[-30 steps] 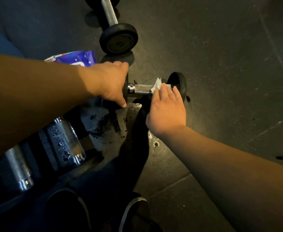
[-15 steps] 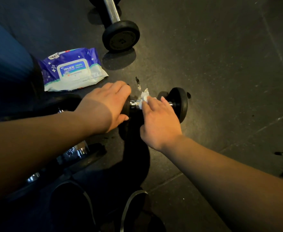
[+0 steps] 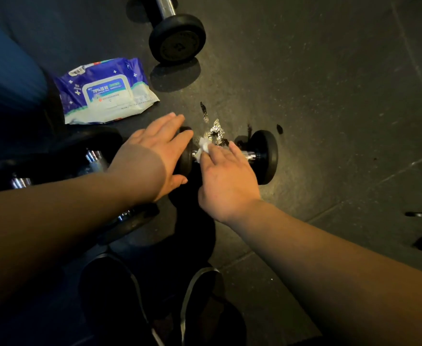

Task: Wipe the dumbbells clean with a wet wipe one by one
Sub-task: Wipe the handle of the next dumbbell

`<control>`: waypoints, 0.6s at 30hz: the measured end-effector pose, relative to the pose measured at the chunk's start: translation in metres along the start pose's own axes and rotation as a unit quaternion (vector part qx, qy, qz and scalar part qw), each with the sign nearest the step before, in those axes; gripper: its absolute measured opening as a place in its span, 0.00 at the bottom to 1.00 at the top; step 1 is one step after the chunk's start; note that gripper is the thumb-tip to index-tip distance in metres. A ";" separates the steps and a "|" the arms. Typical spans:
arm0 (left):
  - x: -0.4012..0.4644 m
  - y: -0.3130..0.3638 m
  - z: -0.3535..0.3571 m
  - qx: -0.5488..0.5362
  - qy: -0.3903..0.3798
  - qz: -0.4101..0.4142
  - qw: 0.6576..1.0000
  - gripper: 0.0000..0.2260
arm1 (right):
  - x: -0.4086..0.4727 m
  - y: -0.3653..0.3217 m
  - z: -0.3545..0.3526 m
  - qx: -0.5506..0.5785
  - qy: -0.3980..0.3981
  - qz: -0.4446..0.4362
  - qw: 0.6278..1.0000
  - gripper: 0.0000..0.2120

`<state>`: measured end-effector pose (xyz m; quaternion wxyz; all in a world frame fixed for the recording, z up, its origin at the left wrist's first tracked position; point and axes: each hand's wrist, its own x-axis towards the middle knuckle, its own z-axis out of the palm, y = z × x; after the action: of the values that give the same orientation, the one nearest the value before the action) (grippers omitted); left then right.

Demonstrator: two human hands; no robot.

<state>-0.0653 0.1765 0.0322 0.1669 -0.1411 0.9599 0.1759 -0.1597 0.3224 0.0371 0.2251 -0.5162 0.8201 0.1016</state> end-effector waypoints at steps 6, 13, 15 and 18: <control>-0.015 0.001 0.004 -0.025 0.009 0.030 0.999 0.34 | -0.015 0.031 0.004 -0.077 -0.033 0.077 0.994 0.33; -0.027 0.010 0.010 0.009 0.052 0.063 0.997 0.41 | -0.029 -0.007 0.007 -0.031 -0.041 0.001 0.999 0.36; -0.030 0.012 0.014 0.025 0.060 0.071 0.995 0.44 | -0.033 -0.007 0.007 -0.041 -0.045 -0.019 0.998 0.35; -0.037 0.018 0.019 0.029 0.064 0.074 0.995 0.43 | -0.038 0.009 0.008 -0.077 -0.047 -0.004 0.996 0.31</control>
<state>-0.0325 0.2073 0.0347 0.0954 -0.0760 0.9811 0.1500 -0.1521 0.3603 0.0470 0.2227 -0.5297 0.7965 0.1879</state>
